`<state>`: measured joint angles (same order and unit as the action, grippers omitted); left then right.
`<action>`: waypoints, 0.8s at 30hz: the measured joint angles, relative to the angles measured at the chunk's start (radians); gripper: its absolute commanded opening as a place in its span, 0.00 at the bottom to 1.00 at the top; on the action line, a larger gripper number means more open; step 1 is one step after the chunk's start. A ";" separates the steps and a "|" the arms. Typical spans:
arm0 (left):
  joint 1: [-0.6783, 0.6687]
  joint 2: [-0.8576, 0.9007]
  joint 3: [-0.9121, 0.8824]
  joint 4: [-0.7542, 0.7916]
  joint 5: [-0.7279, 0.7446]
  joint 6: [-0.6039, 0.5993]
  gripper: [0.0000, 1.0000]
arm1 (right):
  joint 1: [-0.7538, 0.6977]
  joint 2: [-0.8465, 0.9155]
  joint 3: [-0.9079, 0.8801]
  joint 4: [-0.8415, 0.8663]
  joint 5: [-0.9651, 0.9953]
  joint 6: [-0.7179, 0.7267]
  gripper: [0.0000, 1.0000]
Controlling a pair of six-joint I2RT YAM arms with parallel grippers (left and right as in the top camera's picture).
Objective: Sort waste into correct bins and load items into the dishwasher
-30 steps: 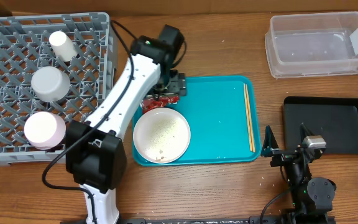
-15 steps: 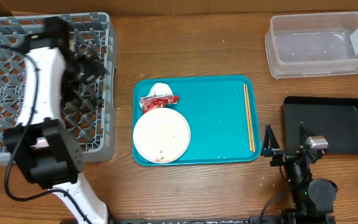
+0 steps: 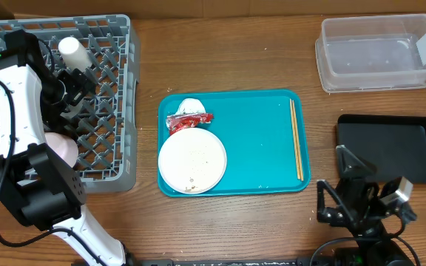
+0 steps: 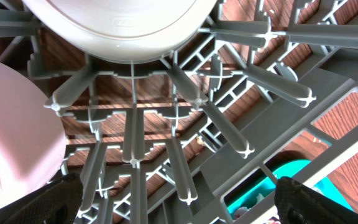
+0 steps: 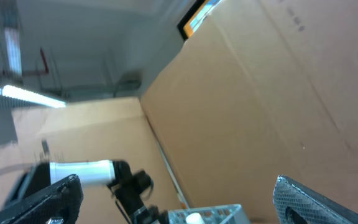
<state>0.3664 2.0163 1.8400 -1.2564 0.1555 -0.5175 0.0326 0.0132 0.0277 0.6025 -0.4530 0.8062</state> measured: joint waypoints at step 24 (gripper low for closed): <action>0.000 0.000 0.000 0.000 0.009 0.000 1.00 | 0.393 1.534 1.698 -1.457 0.134 -0.594 1.00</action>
<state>0.3664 2.0163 1.8400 -1.2560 0.1642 -0.5175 0.4259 1.5471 1.7256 -0.8547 -0.3195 0.2123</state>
